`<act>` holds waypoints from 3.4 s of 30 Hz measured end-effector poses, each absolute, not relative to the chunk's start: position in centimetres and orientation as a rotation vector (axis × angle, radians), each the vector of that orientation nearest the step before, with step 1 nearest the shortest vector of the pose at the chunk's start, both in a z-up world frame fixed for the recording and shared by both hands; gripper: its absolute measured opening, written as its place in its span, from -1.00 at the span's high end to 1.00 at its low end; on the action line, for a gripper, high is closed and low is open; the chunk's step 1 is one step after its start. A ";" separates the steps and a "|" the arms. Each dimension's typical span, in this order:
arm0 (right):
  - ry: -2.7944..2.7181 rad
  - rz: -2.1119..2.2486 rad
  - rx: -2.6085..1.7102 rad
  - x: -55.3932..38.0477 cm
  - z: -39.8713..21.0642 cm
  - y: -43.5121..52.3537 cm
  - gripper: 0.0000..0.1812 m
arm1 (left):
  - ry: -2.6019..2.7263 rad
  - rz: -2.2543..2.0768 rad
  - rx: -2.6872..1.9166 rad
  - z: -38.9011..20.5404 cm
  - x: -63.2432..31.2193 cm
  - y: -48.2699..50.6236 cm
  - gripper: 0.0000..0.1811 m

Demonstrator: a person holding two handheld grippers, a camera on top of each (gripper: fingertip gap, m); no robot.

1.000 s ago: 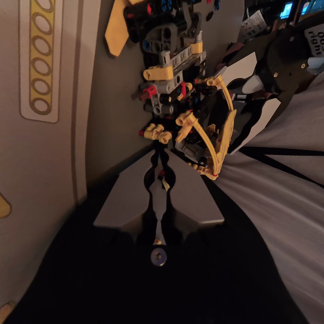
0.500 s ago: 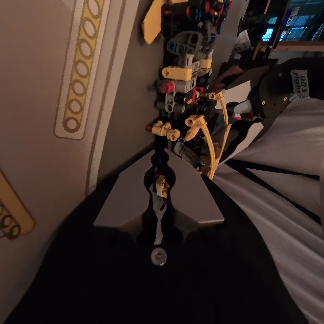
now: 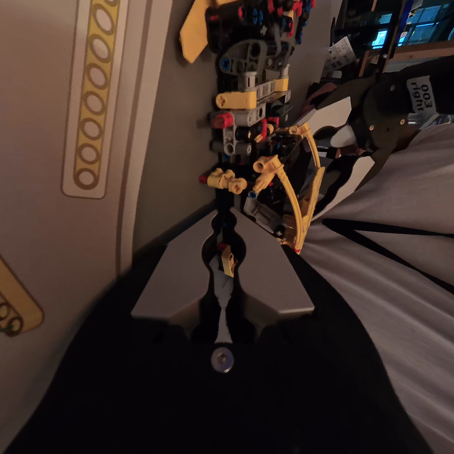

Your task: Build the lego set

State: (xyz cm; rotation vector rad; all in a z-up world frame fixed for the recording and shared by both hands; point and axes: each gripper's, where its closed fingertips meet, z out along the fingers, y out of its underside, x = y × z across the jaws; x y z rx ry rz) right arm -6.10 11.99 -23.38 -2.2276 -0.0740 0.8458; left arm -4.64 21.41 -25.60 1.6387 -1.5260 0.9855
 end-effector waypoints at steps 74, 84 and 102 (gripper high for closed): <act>-0.055 0.853 -2.257 -6.8 -23.7 12.6 -0.02 | -1.836 1.108 1.663 -25.0 -3.9 20.1 0.82; -0.099 0.744 -2.328 -6.6 -24.2 12.9 0.01 | -2.033 0.959 1.743 -25.2 -3.8 20.9 0.97; -0.124 0.718 -2.354 -6.4 -24.5 12.8 0.06 | -2.150 0.782 1.383 -25.4 -3.9 20.8 0.95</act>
